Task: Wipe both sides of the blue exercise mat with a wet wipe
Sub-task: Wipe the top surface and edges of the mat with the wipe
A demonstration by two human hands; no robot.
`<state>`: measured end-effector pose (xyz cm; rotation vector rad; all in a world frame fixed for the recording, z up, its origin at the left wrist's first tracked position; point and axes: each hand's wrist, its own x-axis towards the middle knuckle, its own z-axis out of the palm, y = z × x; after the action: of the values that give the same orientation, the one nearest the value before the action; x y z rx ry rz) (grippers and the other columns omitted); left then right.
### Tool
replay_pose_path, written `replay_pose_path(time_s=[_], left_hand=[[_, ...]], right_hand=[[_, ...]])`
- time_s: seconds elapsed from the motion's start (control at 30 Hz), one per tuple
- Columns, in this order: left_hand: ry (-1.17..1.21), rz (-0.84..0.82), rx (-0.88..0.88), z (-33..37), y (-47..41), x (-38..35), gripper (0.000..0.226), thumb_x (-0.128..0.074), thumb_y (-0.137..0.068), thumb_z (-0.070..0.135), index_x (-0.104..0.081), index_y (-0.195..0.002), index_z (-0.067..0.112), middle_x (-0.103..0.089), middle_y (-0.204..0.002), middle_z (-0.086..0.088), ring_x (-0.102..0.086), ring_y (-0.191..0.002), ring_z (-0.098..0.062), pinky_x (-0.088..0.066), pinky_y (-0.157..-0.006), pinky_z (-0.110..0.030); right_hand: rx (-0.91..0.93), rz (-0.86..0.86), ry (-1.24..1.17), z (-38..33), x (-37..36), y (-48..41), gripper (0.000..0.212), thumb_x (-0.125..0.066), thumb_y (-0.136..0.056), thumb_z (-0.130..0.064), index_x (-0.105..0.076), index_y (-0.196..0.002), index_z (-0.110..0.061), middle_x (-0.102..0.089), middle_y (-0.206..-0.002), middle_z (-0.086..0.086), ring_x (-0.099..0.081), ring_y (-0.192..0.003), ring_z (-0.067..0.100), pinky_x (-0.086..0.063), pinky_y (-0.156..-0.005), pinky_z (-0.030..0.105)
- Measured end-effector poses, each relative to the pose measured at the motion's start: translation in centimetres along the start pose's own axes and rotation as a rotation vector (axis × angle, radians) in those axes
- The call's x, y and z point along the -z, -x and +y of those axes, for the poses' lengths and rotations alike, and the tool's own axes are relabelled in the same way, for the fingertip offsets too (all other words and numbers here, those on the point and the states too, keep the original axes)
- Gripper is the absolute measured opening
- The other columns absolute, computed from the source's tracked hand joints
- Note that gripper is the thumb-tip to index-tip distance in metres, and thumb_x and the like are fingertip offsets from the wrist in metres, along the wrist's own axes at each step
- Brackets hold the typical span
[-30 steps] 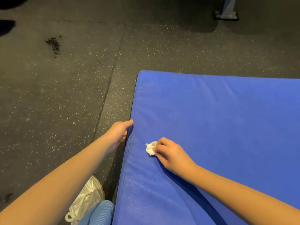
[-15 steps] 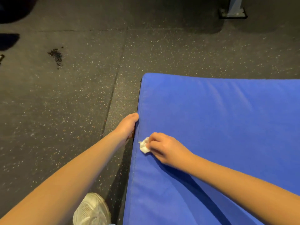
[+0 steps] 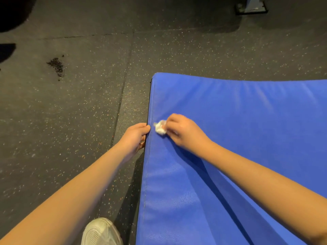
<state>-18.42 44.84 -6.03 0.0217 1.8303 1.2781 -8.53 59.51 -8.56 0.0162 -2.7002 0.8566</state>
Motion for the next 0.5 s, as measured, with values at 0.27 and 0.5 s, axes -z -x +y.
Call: replay_pose_path(time_s=[0.27,0.5], left_hand=[[-0.085,-0.029,-0.065,0.7,0.6,0.4,0.021,-0.045,-0.101,0.008,-0.053,-0.082,0.014,-0.046,-0.066,0.002,-0.039,-0.05,-0.005,-0.033,-0.044,-0.013],[-0.109,-0.031,-0.074,1.5,0.2,0.2,0.022,-0.044,-0.101,0.012,-0.063,-0.108,0.017,-0.062,-0.092,-0.001,-0.049,-0.08,-0.019,-0.04,-0.069,-0.028]], right_hand=[[-0.081,0.092,-0.102,-2.1,-0.3,1.6,0.014,-0.055,-0.086,-0.011,-0.065,-0.081,-0.002,-0.057,-0.085,0.012,-0.056,-0.071,0.03,-0.047,-0.059,0.033],[-0.493,0.329,-0.018,2.3,0.9,0.9,0.011,-0.058,-0.086,-0.002,-0.064,-0.078,-0.006,-0.05,-0.078,0.011,-0.045,-0.064,0.019,-0.033,-0.059,0.025]])
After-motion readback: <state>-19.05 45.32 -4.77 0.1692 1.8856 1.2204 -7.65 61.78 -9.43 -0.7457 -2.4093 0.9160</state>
